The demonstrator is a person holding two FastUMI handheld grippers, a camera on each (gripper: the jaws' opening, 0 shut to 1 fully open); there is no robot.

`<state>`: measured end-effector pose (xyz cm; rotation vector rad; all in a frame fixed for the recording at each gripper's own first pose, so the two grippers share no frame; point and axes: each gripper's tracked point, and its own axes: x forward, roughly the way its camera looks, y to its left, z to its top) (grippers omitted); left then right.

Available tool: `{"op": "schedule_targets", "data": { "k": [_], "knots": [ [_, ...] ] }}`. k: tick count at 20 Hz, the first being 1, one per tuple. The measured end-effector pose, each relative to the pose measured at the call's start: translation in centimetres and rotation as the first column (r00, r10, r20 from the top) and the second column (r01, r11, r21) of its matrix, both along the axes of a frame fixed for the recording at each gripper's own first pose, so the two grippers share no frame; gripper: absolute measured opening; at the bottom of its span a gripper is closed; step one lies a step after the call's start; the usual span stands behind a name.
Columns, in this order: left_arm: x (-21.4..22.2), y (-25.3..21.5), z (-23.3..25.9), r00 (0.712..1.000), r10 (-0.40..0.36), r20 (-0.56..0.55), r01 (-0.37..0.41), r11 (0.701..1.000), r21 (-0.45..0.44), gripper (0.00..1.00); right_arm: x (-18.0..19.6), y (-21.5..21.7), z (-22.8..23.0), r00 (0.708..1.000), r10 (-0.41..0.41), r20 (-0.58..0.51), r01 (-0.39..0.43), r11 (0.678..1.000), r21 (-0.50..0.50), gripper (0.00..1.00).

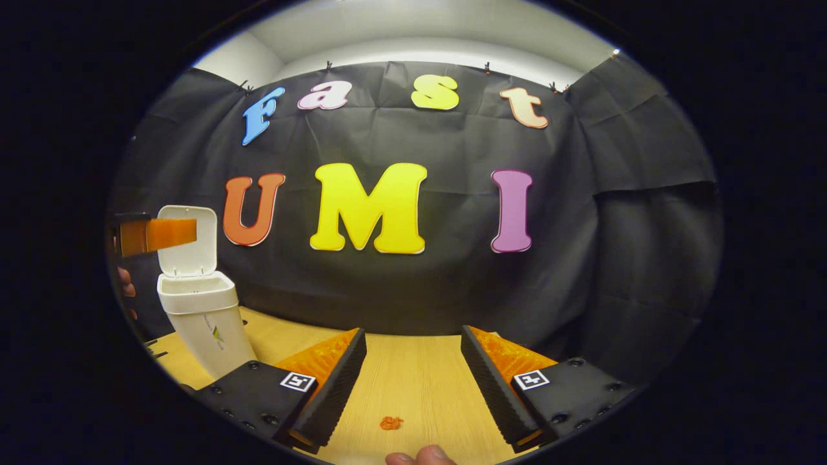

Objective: Press the lid of the desktop garbage bin to open it, pick up the crumpled paper on the desktop and throw it into the bin, then pick up the pop can on the desktop and drop it into the bin, and finally close the garbage bin lid.

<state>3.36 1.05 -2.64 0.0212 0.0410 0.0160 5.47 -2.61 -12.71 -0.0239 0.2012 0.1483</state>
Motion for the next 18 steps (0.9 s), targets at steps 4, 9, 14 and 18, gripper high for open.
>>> {"op": "schedule_targets", "data": {
  "k": [4,9,14,18],
  "knots": [
    [-1.0,-0.7,-0.9,0.999,-0.018,-0.033,0.018,1.0,-0.002,0.97,0.3,0.9,-6.1,0.992,0.045,-0.118,-0.044,0.999,0.006,0.95],
    [-1.8,0.5,-1.3,0.998,0.016,-0.062,-0.016,1.0,0.011,0.97,0.5,1.2,-14.4,0.961,0.081,-0.265,-0.09,0.996,-0.022,0.95],
    [-2.7,1.7,-1.7,0.995,0.055,-0.088,-0.053,0.998,0.021,0.97,1.1,1.5,-21.0,0.915,0.085,-0.394,-0.106,0.994,-0.032,0.95],
    [-3.2,2.5,-1.8,0.991,0.083,-0.1,-0.081,0.996,0.025,0.97,1.3,1.6,-25.7,0.867,0.088,-0.491,-0.127,0.991,-0.047,0.95]
  ]
}}
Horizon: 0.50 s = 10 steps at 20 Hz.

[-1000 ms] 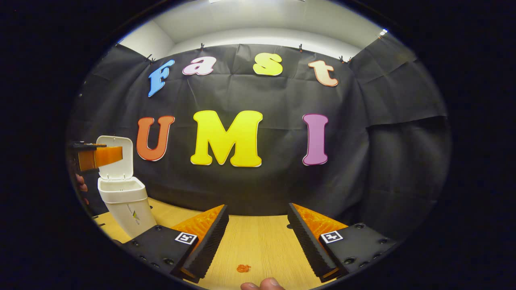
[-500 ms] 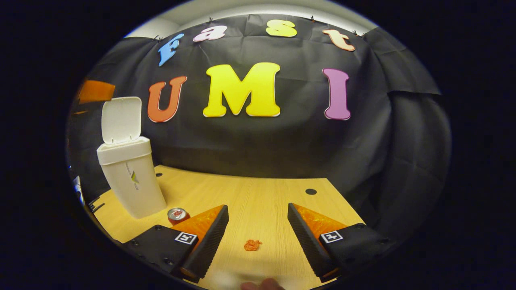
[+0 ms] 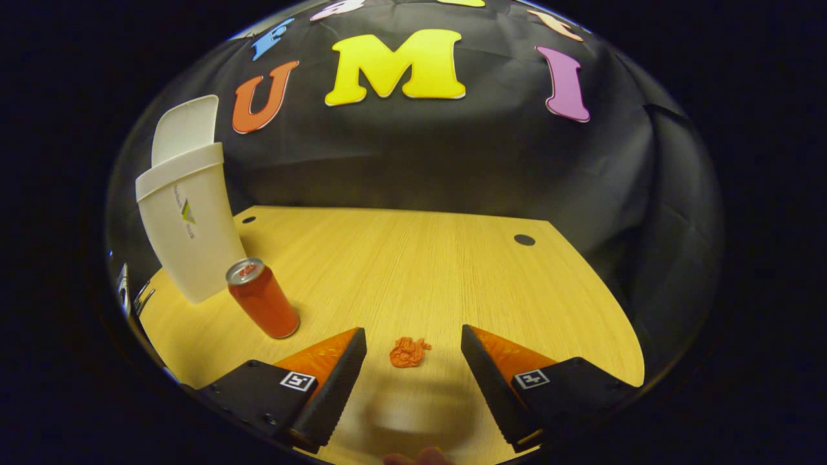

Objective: Press the lid of the desktop garbage bin to open it, pick up the crumpled paper on the desktop and throw it into the bin, then pick up the pop can on the desktop and drop it into the bin, and finally close the garbage bin lid.

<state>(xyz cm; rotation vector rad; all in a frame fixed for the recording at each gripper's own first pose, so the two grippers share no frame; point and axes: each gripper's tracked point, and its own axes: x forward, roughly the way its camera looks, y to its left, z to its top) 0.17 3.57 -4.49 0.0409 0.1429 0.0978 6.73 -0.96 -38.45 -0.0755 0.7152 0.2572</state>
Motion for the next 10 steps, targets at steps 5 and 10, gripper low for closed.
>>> {"op": "schedule_targets", "data": {
  "k": [5,10],
  "knots": [
    [-0.8,1.6,-0.1,0.999,0.048,-0.015,-0.048,0.999,0.019,0.97,0.0,0.2,-5.3,0.987,0.007,-0.16,-0.013,0.999,-0.034,0.97],
    [-1.5,2.7,-0.2,0.996,0.088,-0.028,-0.087,0.996,0.028,0.97,0.6,0.4,-6.9,0.98,-0.003,-0.197,-0.009,0.998,-0.057,0.97]
  ]
}}
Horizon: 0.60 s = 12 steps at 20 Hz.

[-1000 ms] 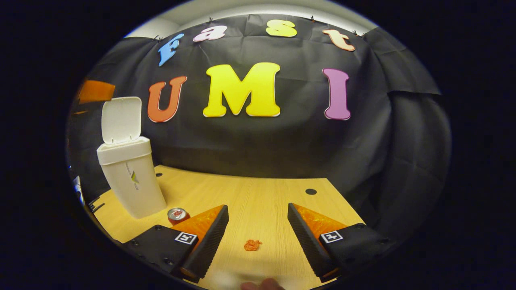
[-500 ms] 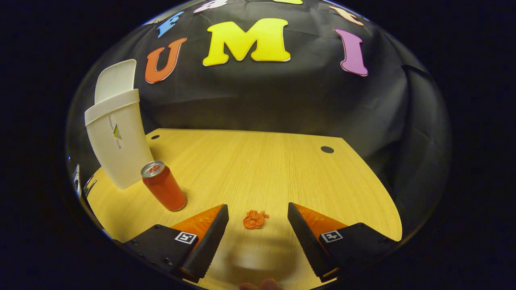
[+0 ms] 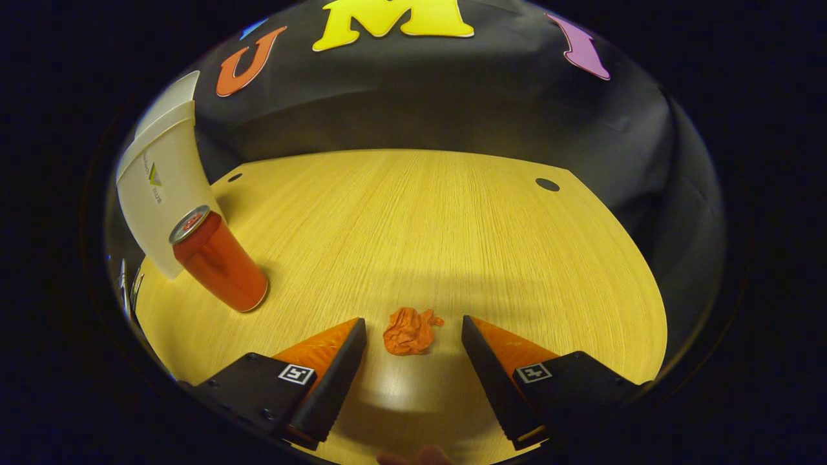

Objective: Press the lid of the desktop garbage bin to open it, pick up the crumpled paper on the desktop and throw it into the bin, then pick up the pop can on the desktop and drop it into the bin, and finally close the garbage bin lid.

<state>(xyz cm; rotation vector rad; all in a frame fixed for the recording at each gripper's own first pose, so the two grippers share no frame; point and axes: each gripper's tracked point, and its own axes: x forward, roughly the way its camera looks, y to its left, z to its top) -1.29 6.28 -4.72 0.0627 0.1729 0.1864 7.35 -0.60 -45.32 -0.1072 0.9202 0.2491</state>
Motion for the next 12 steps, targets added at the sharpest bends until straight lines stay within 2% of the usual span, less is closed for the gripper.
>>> {"op": "schedule_targets", "data": {
  "k": [2,4,6,7,8,9,10,12],
  "knots": [
    [-0.2,0.2,0.0,1.0,0.008,-0.002,-0.008,1.0,0.002,0.98,-0.1,0.2,-0.5,1.0,-0.002,-0.018,0.002,1.0,0.002,0.97],
    [-0.4,0.4,0.1,1.0,0.016,-0.002,-0.016,1.0,0.003,0.97,0.1,0.5,-0.5,1.0,0.01,-0.014,-0.01,1.0,0.002,0.92],
    [-0.5,0.4,-0.1,1.0,0.021,-0.005,-0.021,1.0,0.002,0.97,0.1,0.7,-0.5,1.0,0.008,-0.014,-0.008,1.0,0.007,0.77],
    [-0.7,0.6,0.0,1.0,0.025,-0.007,-0.025,1.0,0.003,0.97,0.3,0.6,-0.6,1.0,0.0,-0.011,0.001,1.0,0.007,0.65],
    [-0.8,0.8,0.0,1.0,0.03,-0.006,-0.03,1.0,0.002,0.97,0.4,0.4,-0.6,1.0,-0.014,-0.014,0.014,1.0,0.006,0.59],
    [-0.9,0.9,0.0,0.999,0.034,-0.006,-0.034,0.999,0.001,0.97,0.5,0.4,-0.7,1.0,-0.021,-0.017,0.022,1.0,0.014,0.47],
    [-1.0,1.0,-0.1,0.999,0.039,-0.008,-0.039,0.999,0.0,0.97,0.4,0.4,-0.6,1.0,-0.02,-0.021,0.02,1.0,0.014,0.42],
    [-1.4,1.4,-0.1,0.999,0.051,-0.01,-0.051,0.999,-0.001,0.98,0.5,0.2,-0.7,1.0,-0.019,-0.01,0.019,1.0,-0.008,0.42]
  ]
}}
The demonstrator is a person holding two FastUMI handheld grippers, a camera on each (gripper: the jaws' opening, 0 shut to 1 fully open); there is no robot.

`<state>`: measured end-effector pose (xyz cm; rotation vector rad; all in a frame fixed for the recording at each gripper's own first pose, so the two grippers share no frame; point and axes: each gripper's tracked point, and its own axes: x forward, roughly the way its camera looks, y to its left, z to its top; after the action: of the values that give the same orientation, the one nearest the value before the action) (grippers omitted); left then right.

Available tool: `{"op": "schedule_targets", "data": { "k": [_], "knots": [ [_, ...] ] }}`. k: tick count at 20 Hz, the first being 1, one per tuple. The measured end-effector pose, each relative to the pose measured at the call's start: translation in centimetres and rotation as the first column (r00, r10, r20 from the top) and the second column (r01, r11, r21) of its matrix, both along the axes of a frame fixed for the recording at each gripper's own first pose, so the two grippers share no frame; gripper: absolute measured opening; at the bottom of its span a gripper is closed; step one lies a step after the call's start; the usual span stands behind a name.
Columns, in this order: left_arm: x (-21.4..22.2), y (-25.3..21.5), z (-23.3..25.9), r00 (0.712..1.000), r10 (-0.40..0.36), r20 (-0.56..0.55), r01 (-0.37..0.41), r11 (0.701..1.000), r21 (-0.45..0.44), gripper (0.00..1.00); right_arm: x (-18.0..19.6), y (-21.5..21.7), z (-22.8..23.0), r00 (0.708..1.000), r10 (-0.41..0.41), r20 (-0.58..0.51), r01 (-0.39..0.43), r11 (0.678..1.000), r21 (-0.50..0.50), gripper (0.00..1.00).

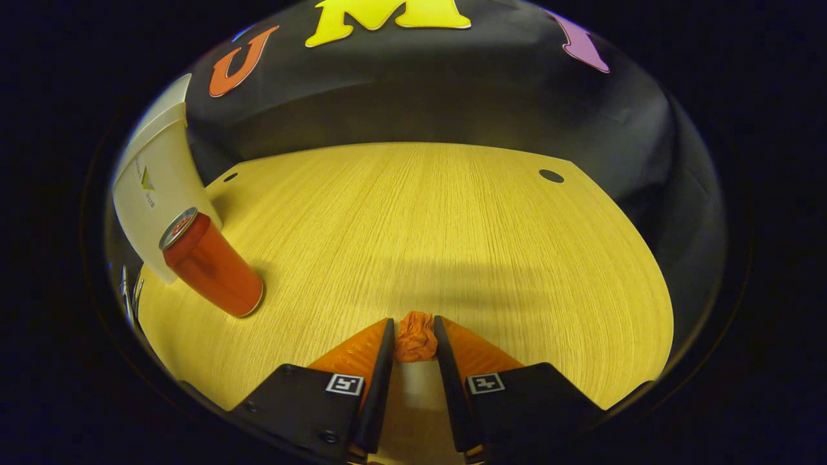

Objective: Press the lid of the desktop garbage bin to open it, pick up the crumpled paper on the desktop and throw it into the bin, then pick up the pop can on the desktop and drop it into the bin, and finally close the garbage bin lid.

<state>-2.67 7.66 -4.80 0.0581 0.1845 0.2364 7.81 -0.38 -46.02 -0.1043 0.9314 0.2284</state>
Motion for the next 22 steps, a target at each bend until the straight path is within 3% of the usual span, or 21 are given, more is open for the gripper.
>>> {"op": "schedule_targets", "data": {
  "k": [1,5,7,11,15,22],
  "knots": [
    [-0.2,0.2,0.0,1.0,0.006,-0.001,-0.006,1.0,0.001,0.98,0.1,-0.1,0.0,1.0,0.001,-0.003,-0.001,1.0,-0.011,0.27],
    [-0.5,0.7,0.0,1.0,0.019,-0.001,-0.019,1.0,-0.003,0.98,0.1,0.2,0.7,1.0,-0.01,-0.007,0.01,1.0,0.009,0.27],
    [-0.5,1.0,0.0,1.0,0.017,-0.002,-0.017,1.0,-0.01,0.97,-0.2,0.2,1.6,1.0,-0.014,0.0,0.014,1.0,0.013,0.17],
    [0.0,1.6,0.6,1.0,0.007,0.029,-0.006,0.999,-0.035,0.98,-0.6,0.6,5.4,0.999,-0.035,0.036,0.034,0.998,0.049,0.17],
    [0.4,1.6,0.1,0.999,-0.025,0.027,0.026,0.999,-0.045,0.98,-0.2,2.1,11.9,0.989,-0.022,0.144,0.008,0.995,0.099,0.17],
    [-0.3,1.8,-0.4,0.998,-0.052,0.038,0.053,0.998,-0.046,0.98,2.4,5.8,24.9,0.934,0.01,0.357,-0.082,0.979,0.187,0.17]
  ]
}}
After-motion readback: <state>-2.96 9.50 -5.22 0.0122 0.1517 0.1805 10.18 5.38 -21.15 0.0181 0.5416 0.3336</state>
